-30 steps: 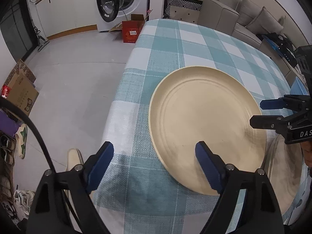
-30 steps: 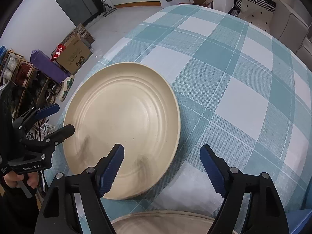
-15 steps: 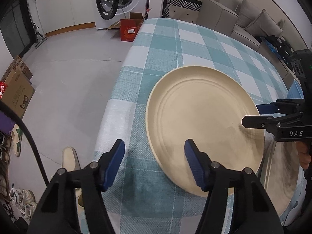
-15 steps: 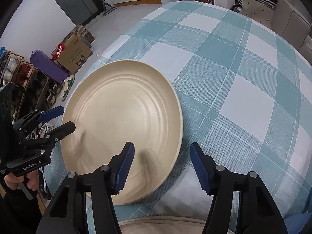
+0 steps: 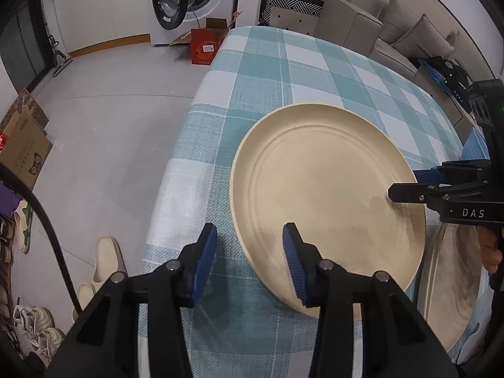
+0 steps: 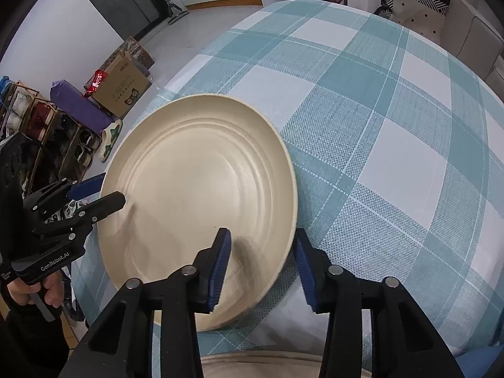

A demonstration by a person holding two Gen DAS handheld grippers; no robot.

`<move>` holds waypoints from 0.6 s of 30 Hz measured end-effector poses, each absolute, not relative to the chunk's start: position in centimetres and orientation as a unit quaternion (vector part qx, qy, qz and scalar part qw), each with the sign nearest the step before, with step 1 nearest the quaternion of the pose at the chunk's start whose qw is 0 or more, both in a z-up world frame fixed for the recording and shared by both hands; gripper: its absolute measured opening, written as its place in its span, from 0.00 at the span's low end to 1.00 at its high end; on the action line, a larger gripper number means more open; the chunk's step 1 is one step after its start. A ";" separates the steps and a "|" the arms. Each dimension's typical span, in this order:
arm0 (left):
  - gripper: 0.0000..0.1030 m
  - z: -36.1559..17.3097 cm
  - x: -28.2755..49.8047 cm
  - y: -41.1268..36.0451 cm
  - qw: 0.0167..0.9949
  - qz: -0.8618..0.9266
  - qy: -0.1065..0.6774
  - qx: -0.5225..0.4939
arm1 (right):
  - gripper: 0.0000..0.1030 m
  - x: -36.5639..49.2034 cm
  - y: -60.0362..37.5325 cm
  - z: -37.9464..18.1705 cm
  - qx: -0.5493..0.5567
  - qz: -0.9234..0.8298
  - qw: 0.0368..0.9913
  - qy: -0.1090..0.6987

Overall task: Organize plates and bowls
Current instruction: 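Close the left tool on a cream plate rim while the right tool grips another rim, then lift the gripped cream plates off the table with both tools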

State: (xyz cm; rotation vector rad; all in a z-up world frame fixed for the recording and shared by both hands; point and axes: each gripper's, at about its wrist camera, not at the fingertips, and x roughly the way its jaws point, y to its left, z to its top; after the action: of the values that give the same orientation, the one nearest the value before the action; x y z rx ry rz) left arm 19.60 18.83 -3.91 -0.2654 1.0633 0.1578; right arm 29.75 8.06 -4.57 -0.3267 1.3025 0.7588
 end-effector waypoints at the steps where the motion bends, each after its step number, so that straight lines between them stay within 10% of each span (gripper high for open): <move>1: 0.38 -3.9 19.6 18.8 0.851 0.073 0.505 -0.126 | 0.35 29.6 8.2 -4.5 -0.152 0.341 0.719 0.587; 18: 0.25 -3.4 19.4 18.1 0.853 0.071 0.505 -0.111 | 0.23 29.6 7.5 -4.4 -0.151 0.329 0.725 0.586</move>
State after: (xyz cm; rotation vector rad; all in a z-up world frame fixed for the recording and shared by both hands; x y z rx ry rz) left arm 19.36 18.11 -3.44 -0.2342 1.0629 0.1493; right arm 29.61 7.46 -4.45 -0.3322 1.2940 0.7257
